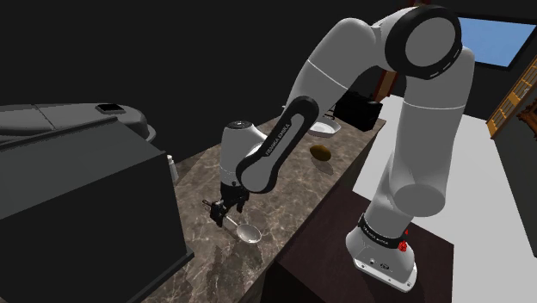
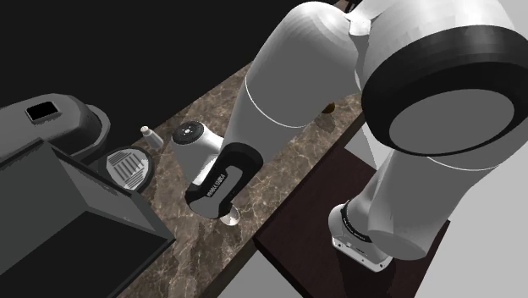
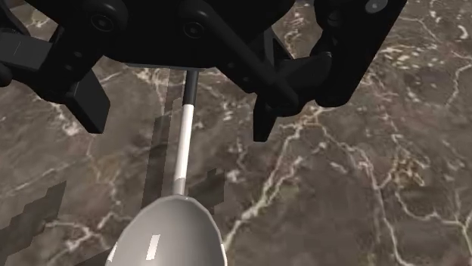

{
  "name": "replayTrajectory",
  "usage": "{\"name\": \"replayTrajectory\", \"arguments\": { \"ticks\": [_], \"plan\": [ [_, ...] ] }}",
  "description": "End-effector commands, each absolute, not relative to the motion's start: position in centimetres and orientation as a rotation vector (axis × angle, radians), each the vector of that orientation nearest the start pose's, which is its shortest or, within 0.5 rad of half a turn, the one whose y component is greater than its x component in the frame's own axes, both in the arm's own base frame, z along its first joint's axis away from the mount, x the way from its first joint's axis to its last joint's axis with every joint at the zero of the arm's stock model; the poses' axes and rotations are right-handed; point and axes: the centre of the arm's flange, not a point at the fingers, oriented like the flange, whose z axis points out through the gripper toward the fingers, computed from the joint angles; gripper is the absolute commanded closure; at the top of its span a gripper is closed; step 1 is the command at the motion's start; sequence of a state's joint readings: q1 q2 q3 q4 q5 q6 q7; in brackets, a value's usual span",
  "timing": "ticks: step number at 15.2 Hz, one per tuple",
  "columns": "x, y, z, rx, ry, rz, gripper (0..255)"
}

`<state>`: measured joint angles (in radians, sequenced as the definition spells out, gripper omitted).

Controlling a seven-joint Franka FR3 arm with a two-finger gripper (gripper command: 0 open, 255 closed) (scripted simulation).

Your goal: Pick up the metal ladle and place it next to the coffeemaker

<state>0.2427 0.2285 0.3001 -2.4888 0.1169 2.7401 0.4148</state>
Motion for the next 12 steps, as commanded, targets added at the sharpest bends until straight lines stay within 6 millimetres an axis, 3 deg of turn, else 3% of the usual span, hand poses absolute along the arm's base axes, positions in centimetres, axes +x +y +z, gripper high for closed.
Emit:
{"name": "replayTrajectory", "arguments": {
  "ticks": [1, 4, 12],
  "plan": [
    [40.8, 24.5, 21.9, -3.026, -0.019, 0.040, 0],
    [40.9, 24.1, 25.5, -3.026, -0.019, 0.040, 0],
    [40.9, 24.1, 25.5, -3.026, -0.019, 0.040, 0]
  ]
}}
